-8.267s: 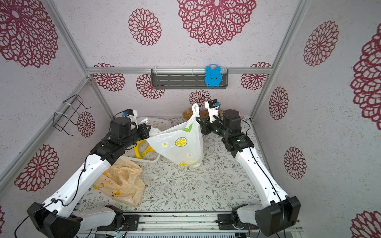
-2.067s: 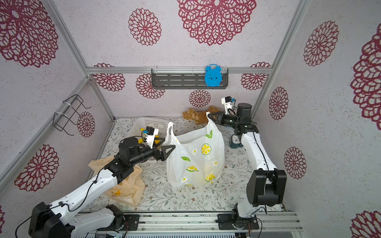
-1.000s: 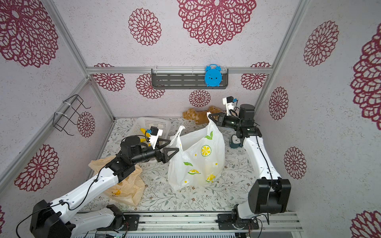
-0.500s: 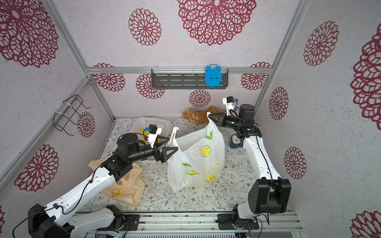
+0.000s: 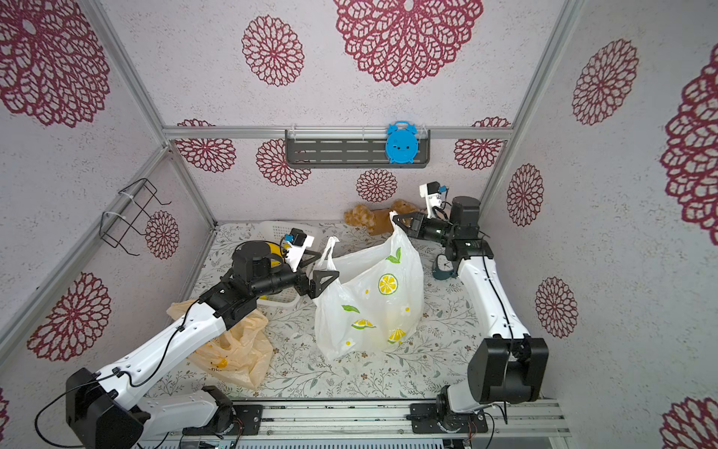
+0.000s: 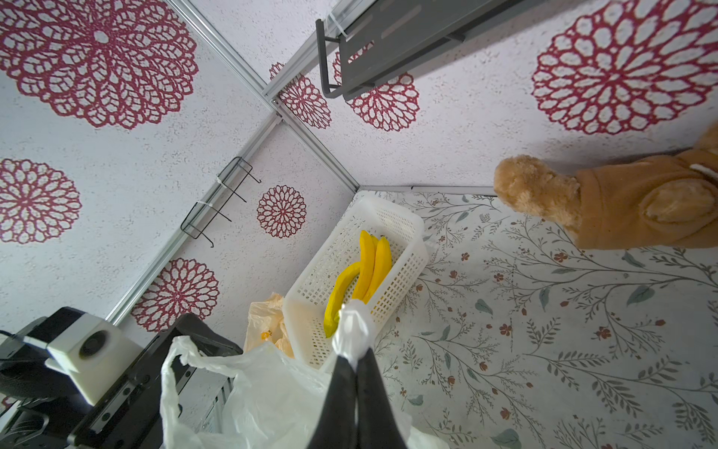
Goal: Place the banana into a plastic bag & tie a knot
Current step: Adjust the plastic bag at the center of the board, then cross the plastic bag at the center of the board.
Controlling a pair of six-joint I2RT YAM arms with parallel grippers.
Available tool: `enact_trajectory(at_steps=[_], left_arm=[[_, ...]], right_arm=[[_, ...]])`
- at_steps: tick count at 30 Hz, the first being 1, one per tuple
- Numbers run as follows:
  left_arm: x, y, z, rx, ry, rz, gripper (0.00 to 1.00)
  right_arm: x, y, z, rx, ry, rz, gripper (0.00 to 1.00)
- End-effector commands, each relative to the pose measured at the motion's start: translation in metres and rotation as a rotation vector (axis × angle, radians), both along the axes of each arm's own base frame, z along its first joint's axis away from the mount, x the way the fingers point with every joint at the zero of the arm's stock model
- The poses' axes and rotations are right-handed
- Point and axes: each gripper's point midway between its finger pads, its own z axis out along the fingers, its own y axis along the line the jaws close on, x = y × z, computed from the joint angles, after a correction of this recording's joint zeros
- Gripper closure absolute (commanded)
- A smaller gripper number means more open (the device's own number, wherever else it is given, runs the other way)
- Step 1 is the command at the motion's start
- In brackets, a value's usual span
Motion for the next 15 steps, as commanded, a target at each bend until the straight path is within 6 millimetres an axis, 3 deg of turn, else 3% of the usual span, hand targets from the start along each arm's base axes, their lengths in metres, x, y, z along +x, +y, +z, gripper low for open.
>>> enact_trajectory(at_steps=[1,8,9,11,12,15], left_arm=[[0.003,0.0,0.013,0.012,-0.046,0.013,0.03],[0.001,-0.016,0.005,-0.008,0.001,-0.075,0.01],[0.001,-0.018,0.004,-0.011,0.009,-0.078,0.06],[0.004,-0.02,0.002,-0.011,0.023,-0.079,0.22],[0.006,-0.021,0.0,-0.011,0.03,-0.077,0.38],[0.011,-0.022,0.001,-0.009,0.034,-0.064,0.73]], right_arm=[[-0.009,0.003,0.021,0.004,-0.07,0.028,1.0],[-0.011,0.004,0.021,0.006,-0.075,0.032,1.0],[-0.012,0.004,0.022,0.005,-0.077,0.035,1.0],[-0.013,0.004,0.022,0.004,-0.081,0.037,1.0],[-0.014,0.004,0.023,0.002,-0.088,0.038,1.0],[-0.018,0.004,0.023,-0.002,-0.098,0.042,1.0]])
